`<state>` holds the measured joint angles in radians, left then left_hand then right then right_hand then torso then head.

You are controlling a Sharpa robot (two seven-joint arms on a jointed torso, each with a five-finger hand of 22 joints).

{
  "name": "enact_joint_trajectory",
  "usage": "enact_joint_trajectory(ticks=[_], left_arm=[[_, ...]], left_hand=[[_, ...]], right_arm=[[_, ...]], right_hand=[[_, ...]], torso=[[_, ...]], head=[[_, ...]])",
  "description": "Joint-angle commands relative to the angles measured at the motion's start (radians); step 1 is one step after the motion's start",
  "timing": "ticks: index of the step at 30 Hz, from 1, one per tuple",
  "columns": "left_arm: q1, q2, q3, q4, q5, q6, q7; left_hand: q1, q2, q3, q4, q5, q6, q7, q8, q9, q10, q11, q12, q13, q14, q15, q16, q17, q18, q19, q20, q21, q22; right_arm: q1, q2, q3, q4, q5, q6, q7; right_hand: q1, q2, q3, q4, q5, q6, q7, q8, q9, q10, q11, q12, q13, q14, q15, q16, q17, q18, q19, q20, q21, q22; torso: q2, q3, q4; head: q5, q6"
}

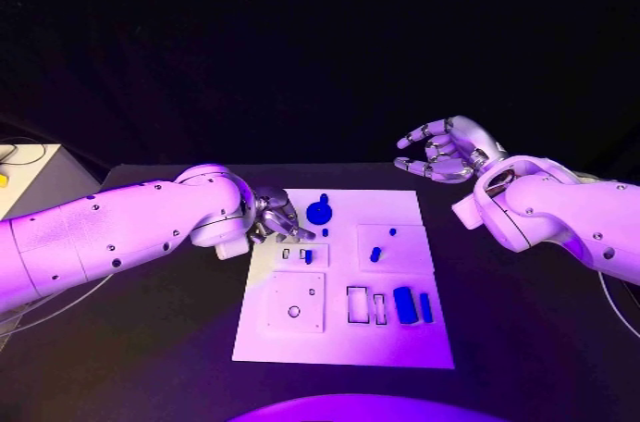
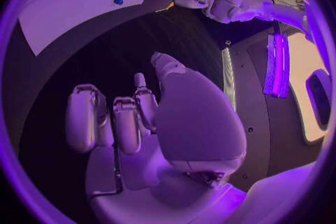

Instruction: Assemble the parts on the task board

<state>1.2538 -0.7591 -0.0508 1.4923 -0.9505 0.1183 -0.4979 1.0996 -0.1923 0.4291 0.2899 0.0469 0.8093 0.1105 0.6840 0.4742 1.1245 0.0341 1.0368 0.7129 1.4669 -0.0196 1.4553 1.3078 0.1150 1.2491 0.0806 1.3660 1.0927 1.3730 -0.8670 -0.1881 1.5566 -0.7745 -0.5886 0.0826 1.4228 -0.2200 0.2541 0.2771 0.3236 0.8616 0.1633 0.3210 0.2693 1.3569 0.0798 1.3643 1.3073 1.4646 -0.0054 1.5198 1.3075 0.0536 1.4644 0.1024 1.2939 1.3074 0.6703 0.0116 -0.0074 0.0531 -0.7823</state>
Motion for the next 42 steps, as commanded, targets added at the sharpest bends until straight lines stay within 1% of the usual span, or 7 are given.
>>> enact_joint_trajectory(ticks=[1, 10, 18, 26, 28, 39, 42], left_arm=[[0.006, 0.014, -0.003, -0.003, -0.033, 0.074, -0.019], [0.017, 0.05, -0.014, -0.032, -0.057, 0.153, -0.028], [0.019, 0.065, -0.018, -0.047, -0.069, 0.171, -0.031], [0.019, 0.075, -0.021, -0.057, -0.072, 0.177, -0.032], [0.019, 0.079, -0.022, -0.061, -0.071, 0.179, -0.032], [0.018, 0.091, -0.029, -0.077, -0.067, 0.193, -0.033], [0.018, 0.093, -0.032, -0.079, -0.065, 0.195, -0.033]], left_hand=[[-0.012, 0.002, -0.006, 0.001, 0.004, 0.002, -0.003, 0.006, 0.003, 0.005, -0.001, 0.004, 0.0, 0.047, -0.01, 0.006, 0.088, -0.015, 0.008, -0.002, 0.005, 0.003], [-0.032, 0.013, -0.018, 0.001, 0.004, -0.005, -0.003, 0.007, 0.015, -0.004, -0.001, 0.0, -0.003, 0.045, -0.009, 0.004, 0.086, -0.014, 0.002, -0.002, 0.002, -0.003], [-0.036, 0.02, -0.02, 0.001, 0.004, -0.005, -0.003, 0.008, 0.019, -0.005, -0.001, 0.001, -0.001, 0.045, -0.009, 0.004, 0.086, -0.014, 0.002, -0.001, 0.002, -0.002], [-0.037, 0.025, -0.019, 0.0, 0.004, -0.004, -0.004, 0.011, 0.024, -0.003, -0.001, 0.004, 0.004, 0.046, -0.009, 0.006, 0.089, -0.015, 0.004, -0.001, 0.003, 0.001], [-0.032, 0.029, -0.016, -0.004, 0.004, -0.004, -0.005, 0.013, 0.029, -0.003, -0.002, 0.006, 0.006, 0.046, -0.01, 0.007, 0.09, -0.015, 0.004, -0.001, 0.003, 0.002], [-0.008, 0.037, 0.0, -0.013, 0.004, -0.009, -0.005, 0.015, 0.046, -0.007, -0.003, 0.006, 0.007, 0.045, -0.011, 0.006, 0.09, -0.015, 0.003, -0.002, 0.003, 0.002], [-0.005, 0.037, 0.003, -0.014, 0.004, -0.009, -0.006, 0.016, 0.048, -0.008, -0.003, 0.006, 0.007, 0.045, -0.011, 0.007, 0.09, -0.015, 0.003, -0.002, 0.004, 0.002]], right_arm=[[0.002, 0.003, 0.001, -0.011, 0.023, 0.029, -0.009], [0.003, 0.007, 0.001, -0.032, 0.019, 0.044, -0.027], [0.003, 0.011, 0.001, -0.042, 0.015, 0.05, -0.033], [0.003, 0.013, 0.0, -0.045, 0.014, 0.053, -0.035], [0.003, 0.014, 0.0, -0.046, 0.014, 0.054, -0.036], [0.003, 0.017, 0.0, -0.051, 0.014, 0.059, -0.038], [0.003, 0.018, 0.0, -0.052, 0.014, 0.061, -0.038]], right_hand=[[-0.007, -0.006, -0.001, 0.005, 0.007, -0.008, -0.002, 0.002, -0.001, -0.007, -0.002, -0.007, 0.061, 0.076, 0.006, -0.007, 0.155, 0.01, -0.009, -0.001, -0.008, 0.088], [-0.01, -0.006, -0.001, 0.006, 0.01, -0.017, 0.0, 0.002, -0.003, -0.024, -0.001, -0.022, 0.047, 0.069, 0.008, -0.019, 0.135, 0.016, -0.021, 0.001, -0.037, 0.071], [-0.011, -0.005, -0.001, 0.006, 0.01, -0.019, 0.001, 0.002, -0.003, -0.03, 0.0, -0.028, 0.041, 0.067, 0.008, -0.022, 0.13, 0.018, -0.025, 0.001, -0.048, 0.065], [-0.012, -0.005, -0.001, 0.006, 0.01, -0.02, 0.001, 0.002, -0.003, -0.032, 0.0, -0.03, 0.039, 0.066, 0.008, -0.024, 0.128, 0.018, -0.026, 0.001, -0.051, 0.063], [-0.012, -0.005, -0.001, 0.006, 0.01, -0.02, 0.001, 0.002, -0.003, -0.032, 0.0, -0.03, 0.039, 0.066, 0.008, -0.024, 0.128, 0.018, -0.026, 0.001, -0.051, 0.063], [-0.013, -0.004, 0.0, 0.006, 0.011, -0.021, 0.001, 0.002, -0.003, -0.033, 0.0, -0.03, 0.039, 0.066, 0.008, -0.024, 0.127, 0.019, -0.027, 0.001, -0.053, 0.062], [-0.013, -0.004, 0.0, 0.006, 0.011, -0.021, 0.001, 0.002, -0.003, -0.033, 0.0, -0.03, 0.039, 0.066, 0.008, -0.024, 0.127, 0.019, -0.027, 0.001, -0.053, 0.062]], torso=[[0.002, -0.0004, -0.0025], [0.002, -0.0003, 0.0006], [0.003, 0.0002, -0.0011], [0.004, -0.001, -0.0024], [0.003, -0.001, -0.0023], [0.005, -0.0037, 0.001], [0.003, -0.0023, 0.0005]], head=[[-0.001, -0.004], [-0.005, -0.009], [-0.003, -0.011], [-0.009, -0.015], [-0.01, -0.019], [-0.013, -0.024], [-0.012, -0.026]])
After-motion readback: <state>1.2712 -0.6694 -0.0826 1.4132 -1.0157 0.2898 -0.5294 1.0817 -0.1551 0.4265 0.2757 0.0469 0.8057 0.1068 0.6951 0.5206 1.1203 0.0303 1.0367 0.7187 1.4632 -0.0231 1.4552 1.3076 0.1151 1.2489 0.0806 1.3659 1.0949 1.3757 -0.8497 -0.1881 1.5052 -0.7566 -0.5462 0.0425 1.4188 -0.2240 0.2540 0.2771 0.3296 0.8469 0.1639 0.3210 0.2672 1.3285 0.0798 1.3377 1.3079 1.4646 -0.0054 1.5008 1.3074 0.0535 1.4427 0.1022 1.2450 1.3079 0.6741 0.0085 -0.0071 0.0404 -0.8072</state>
